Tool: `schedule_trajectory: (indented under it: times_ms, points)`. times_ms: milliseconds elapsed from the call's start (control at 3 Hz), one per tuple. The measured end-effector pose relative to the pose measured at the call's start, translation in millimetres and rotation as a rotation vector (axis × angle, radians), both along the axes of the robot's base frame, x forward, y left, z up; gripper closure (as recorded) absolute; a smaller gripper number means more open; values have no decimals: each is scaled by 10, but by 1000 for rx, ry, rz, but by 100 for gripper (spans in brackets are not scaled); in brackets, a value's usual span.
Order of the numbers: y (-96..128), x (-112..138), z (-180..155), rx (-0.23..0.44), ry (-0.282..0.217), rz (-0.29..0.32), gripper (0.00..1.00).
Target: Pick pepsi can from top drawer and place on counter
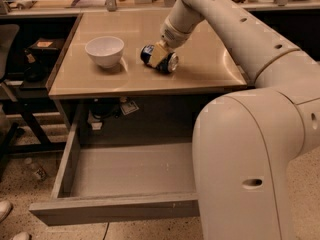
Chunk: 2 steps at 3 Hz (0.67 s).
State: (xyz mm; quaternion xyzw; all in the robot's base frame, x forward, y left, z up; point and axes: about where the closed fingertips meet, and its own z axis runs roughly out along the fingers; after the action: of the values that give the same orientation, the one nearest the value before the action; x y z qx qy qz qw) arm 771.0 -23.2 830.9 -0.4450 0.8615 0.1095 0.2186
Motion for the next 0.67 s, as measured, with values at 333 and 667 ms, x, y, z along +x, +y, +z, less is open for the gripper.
schedule_trajectory:
  times_ms: [333,667]
  points:
    - [0,0,0,0,0,0,11]
    - [1,0,-1,0,0,0,0]
